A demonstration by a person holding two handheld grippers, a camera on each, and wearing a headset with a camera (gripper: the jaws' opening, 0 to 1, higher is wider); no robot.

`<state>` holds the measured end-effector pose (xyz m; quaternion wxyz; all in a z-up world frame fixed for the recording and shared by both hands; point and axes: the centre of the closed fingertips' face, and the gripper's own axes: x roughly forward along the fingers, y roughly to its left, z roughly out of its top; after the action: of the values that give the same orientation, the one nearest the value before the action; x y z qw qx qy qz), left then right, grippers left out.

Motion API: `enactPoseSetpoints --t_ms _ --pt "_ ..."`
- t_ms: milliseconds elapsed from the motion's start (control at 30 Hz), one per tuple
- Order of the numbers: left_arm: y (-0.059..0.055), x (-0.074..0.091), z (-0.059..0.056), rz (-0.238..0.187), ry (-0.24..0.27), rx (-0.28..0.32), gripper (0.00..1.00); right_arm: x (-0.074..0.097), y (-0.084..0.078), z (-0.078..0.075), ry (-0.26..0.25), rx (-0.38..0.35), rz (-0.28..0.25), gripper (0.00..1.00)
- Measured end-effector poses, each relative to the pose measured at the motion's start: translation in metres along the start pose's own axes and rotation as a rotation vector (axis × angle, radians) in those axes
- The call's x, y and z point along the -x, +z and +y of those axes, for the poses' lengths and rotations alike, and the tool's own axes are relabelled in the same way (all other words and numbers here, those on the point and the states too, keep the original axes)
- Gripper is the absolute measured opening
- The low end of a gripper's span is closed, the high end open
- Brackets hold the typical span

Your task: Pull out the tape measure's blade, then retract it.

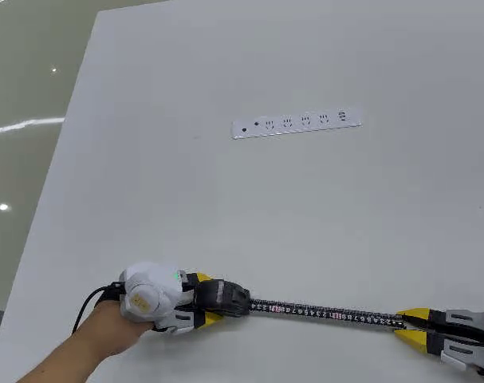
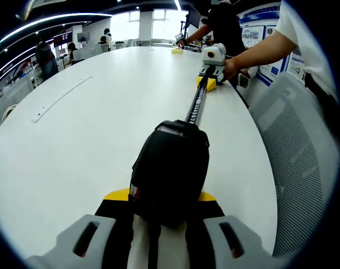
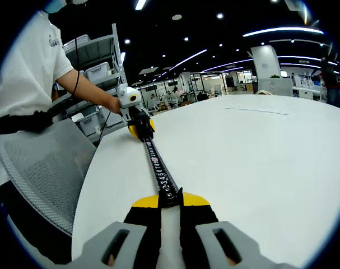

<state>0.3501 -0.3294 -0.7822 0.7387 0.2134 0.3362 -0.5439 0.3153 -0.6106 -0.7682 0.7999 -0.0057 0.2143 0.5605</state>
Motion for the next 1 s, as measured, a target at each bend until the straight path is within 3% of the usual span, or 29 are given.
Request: enactPoseSetpoints --t_ms 567,1000 --pt "-0.0001 0.0000 -0.0001 -0.002 -0.002 -0.005 0.32 -0.0031 0.0086 0.0054 0.009 0.000 0.014 0.11" --pt "0.0001 0.0000 -0.0004 -0.001 -0.005 -0.013 0.32 0.0009 0.0015 0.0000 0.018 -0.015 0.016 0.12"
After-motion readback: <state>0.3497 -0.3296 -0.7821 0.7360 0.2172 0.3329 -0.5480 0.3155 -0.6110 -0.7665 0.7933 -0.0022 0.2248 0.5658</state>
